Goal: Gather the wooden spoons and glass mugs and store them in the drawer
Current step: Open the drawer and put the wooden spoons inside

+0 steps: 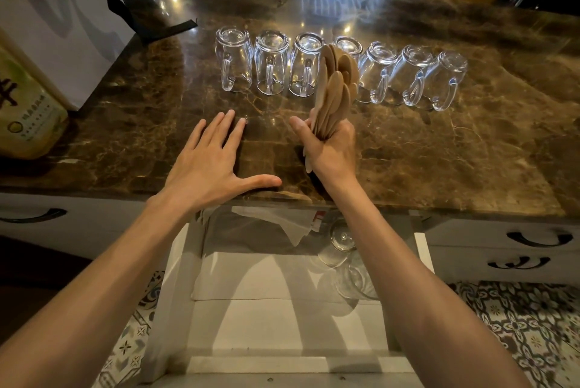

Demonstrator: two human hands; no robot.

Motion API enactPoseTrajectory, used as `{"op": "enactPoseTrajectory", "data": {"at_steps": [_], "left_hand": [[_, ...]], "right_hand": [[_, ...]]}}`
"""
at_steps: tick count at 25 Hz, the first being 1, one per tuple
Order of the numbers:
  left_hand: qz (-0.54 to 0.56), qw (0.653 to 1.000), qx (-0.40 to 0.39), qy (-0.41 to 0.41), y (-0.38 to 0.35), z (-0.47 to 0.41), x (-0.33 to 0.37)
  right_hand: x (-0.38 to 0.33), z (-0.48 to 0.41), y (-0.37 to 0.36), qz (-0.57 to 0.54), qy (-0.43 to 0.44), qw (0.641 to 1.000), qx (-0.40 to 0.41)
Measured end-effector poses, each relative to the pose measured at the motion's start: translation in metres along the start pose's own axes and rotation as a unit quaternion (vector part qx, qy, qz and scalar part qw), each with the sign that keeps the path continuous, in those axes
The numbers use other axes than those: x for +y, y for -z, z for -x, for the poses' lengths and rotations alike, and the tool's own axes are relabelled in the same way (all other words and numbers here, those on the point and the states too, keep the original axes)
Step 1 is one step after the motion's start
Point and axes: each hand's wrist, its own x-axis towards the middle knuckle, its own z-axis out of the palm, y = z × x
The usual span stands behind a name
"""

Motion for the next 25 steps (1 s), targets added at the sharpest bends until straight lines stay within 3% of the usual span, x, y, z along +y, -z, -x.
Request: {"op": "enactPoseTrajectory", "data": {"at_steps": [10, 15, 22, 25], "left_hand": [[-0.017, 1.0, 0.02, -0.002, 0.005, -0.008, -0.007], [-0.007, 1.0, 0.004, -0.01, 0.004, -0.006, -0.008], [-0.007, 1.0, 0.018, -0.008, 0.003, -0.002, -0.005], [-0.001, 1.0, 0.015, -0.008, 0.004, -0.002, -0.005]], "right_hand": [[-0.041, 0.026, 0.028, 0.083, 0.112, 0.981, -0.135], [-0.017, 0.103, 0.041, 0.121, 0.023, 0.952, -0.282], [0.02, 0.156, 0.047, 0.224, -0.032, 0.893, -0.39], [0.038, 0.167, 0.049, 0.259, -0.04, 0.842, -0.472]]}}
